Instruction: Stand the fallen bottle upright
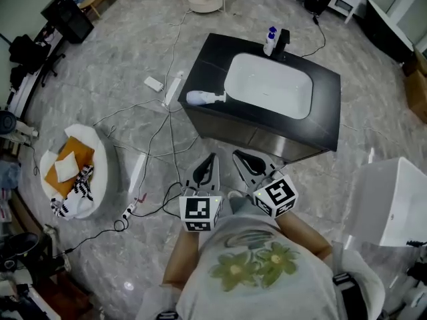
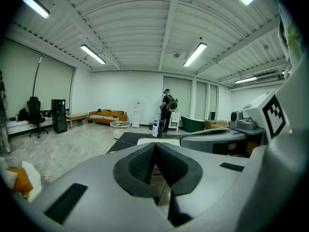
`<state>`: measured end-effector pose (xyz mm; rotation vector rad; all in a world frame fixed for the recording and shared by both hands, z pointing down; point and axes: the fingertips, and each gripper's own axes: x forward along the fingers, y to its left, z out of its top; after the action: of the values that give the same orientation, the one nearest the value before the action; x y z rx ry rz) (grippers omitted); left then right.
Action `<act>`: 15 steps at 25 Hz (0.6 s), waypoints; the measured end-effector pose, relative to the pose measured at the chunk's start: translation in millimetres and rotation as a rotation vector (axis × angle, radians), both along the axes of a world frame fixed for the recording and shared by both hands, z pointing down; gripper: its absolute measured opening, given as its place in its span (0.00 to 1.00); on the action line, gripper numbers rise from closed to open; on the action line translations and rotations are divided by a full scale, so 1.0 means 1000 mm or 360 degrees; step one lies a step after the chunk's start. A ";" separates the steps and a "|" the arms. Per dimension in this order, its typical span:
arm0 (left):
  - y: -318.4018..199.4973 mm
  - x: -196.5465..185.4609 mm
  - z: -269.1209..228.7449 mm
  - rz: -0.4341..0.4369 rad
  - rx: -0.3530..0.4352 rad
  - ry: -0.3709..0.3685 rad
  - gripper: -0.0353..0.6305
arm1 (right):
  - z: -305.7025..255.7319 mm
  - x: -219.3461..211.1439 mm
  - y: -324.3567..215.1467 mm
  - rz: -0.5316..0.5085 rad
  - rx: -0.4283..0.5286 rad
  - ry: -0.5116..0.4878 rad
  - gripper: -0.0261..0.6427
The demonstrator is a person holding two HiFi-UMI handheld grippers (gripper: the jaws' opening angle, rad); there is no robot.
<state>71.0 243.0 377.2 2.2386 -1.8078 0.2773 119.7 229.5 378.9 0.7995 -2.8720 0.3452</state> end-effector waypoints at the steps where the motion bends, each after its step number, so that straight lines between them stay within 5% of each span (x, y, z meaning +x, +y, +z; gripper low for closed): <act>1: 0.000 -0.002 0.003 -0.0022 -0.0010 -0.0002 0.08 | 0.002 0.000 -0.001 -0.0016 -0.0002 0.0007 0.11; 15: -0.071 -0.043 0.028 -0.0055 -0.0091 0.0021 0.08 | 0.037 -0.033 -0.074 -0.0039 -0.0075 0.0103 0.11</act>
<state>28.3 171.8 405.5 2.1637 -1.8067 0.3031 86.5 155.9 415.4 0.7521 -2.8004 0.3759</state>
